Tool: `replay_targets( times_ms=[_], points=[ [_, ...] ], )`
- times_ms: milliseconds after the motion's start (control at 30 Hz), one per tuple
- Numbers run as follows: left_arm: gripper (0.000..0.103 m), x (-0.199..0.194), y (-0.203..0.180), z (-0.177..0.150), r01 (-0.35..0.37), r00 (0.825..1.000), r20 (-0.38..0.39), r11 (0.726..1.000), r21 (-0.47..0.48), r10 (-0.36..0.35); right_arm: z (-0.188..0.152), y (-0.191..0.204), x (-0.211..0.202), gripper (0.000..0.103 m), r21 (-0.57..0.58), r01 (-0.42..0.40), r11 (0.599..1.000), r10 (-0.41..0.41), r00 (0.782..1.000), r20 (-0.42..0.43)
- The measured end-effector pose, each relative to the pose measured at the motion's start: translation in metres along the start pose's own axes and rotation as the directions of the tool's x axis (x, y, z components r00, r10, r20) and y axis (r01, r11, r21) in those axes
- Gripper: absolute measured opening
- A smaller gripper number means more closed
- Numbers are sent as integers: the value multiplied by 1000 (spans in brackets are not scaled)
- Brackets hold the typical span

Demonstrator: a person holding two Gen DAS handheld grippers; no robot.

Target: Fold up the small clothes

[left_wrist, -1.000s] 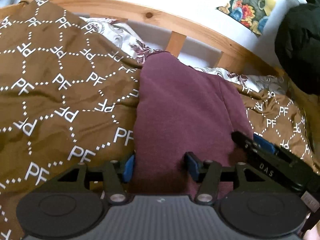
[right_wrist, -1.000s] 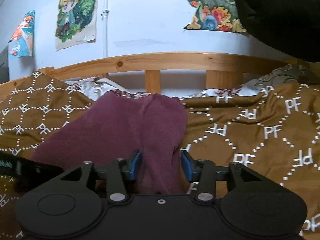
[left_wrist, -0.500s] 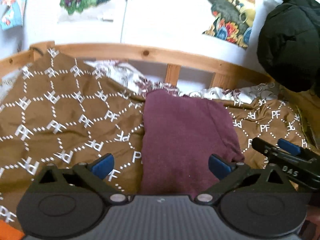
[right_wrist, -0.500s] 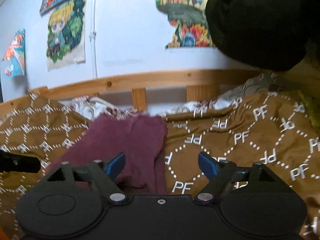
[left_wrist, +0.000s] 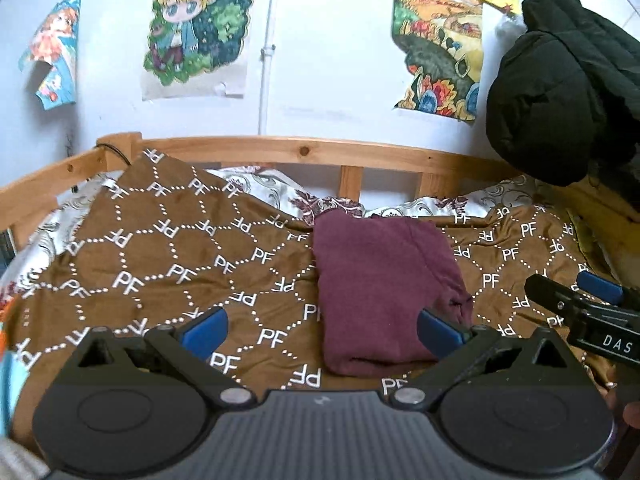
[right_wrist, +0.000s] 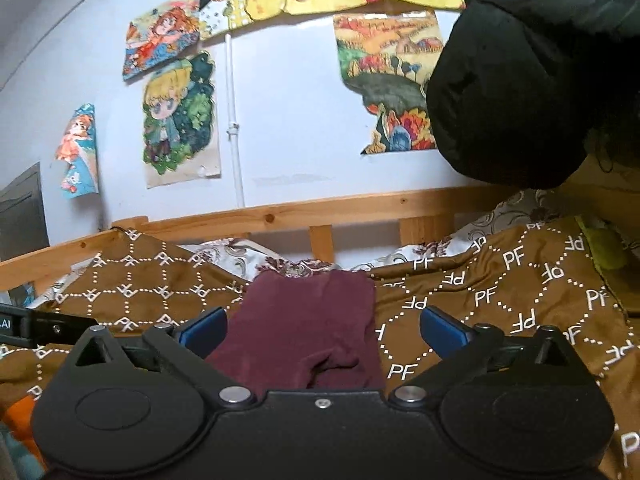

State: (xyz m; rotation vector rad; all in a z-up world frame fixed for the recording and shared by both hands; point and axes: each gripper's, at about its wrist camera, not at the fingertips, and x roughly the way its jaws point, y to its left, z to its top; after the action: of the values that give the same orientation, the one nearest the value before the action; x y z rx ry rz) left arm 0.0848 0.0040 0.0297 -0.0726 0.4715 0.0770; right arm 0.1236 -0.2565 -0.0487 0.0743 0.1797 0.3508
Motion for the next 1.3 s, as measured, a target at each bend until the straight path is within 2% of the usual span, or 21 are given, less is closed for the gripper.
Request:
replay_targets(
  times_ms=[300, 433, 633, 933, 1133, 1300],
  points=[
    [102, -39, -1, -20, 15, 1000, 23, 999, 47, -17, -9, 28, -50, 102, -78, -5, 997, 8, 999, 33],
    [102, -49, 6, -26, 14, 1000, 1, 1000, 21, -14, -12, 32, -71, 102, -88, 15, 996, -11, 998, 55],
    [102, -47, 17, -40, 1, 996, -90, 1000, -3, -1, -16, 30, -95, 102, -28, 54, 998, -52, 996, 69],
    [102, -37, 15, -46, -15, 992, -124, 1000, 20, 17, -22, 37, -90, 103, -74, 72, 995, -72, 997, 8],
    [102, -34, 16, -46, -16, 991, -133, 1000, 16, 18, -24, 35, -80, 103, -65, 97, 993, -100, 994, -44],
    [102, -34, 16, -46, -16, 991, -135, 1000, 16, 18, -25, 33, -78, 103, -51, 105, 993, -107, 993, -55]
  ],
)
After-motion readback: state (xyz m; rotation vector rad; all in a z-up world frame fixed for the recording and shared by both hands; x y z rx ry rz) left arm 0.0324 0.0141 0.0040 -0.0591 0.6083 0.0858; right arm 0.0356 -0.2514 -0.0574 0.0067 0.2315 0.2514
